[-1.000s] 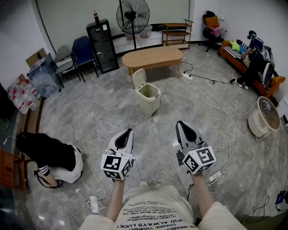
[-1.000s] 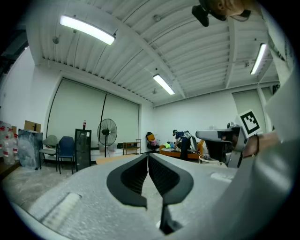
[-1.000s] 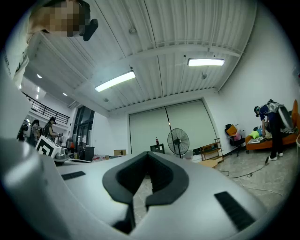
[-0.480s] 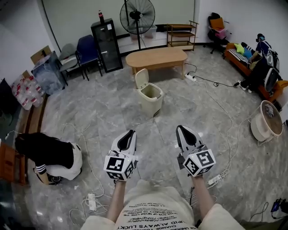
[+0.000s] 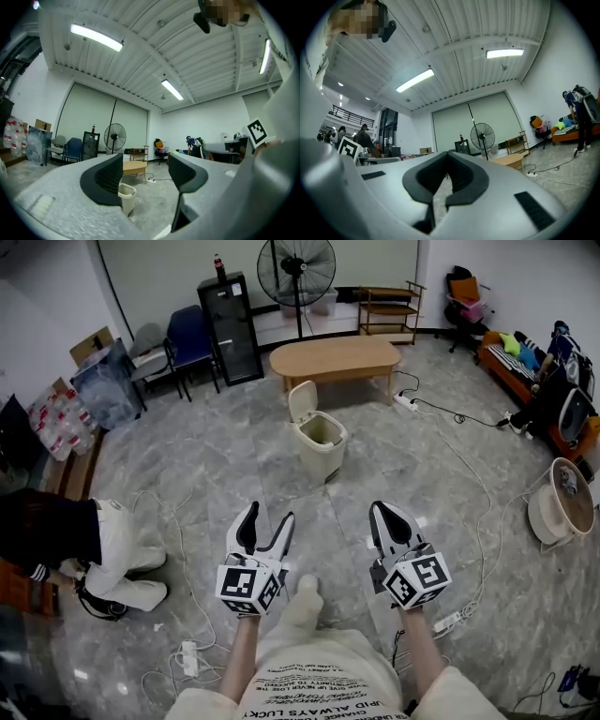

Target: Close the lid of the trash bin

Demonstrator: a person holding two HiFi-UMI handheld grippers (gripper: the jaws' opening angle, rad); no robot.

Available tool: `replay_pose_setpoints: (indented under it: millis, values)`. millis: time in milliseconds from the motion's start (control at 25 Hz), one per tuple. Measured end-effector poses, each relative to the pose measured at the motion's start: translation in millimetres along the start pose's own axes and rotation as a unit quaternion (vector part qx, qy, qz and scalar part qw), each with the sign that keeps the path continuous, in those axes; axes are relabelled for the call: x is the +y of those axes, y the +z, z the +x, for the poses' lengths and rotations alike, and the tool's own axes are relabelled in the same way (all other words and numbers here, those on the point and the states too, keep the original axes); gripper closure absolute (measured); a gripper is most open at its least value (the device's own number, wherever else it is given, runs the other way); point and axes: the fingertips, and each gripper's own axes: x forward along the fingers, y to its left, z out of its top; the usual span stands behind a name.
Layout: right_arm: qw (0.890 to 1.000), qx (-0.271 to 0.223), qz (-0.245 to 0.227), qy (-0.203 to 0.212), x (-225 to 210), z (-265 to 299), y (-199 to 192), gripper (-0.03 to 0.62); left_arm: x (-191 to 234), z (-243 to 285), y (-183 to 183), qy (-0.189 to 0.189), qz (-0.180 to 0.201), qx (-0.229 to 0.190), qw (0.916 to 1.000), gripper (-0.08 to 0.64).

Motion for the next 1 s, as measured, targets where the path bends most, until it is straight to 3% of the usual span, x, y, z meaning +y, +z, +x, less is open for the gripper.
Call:
replay_pose_setpoints:
  millis: [120, 360, 1000]
  values:
    - [1.000, 0.005, 0.002, -0.001, -10, 14, -4, 0.588, 11, 15, 1, 0.004, -0.008, -0.006, 0.9999, 0.270]
    - [0.999, 0.024, -0.005, -0.022, -45, 56, -18, 0.588, 33, 64, -23, -0.022, -0.021, 0.021, 0.9993, 0.272]
    - [0.997, 0.046, 0.006, -0.062, -123, 208, -27, 0.588, 120, 220, -52, -0.056, -0.047, 0.037, 0.9967, 0.272]
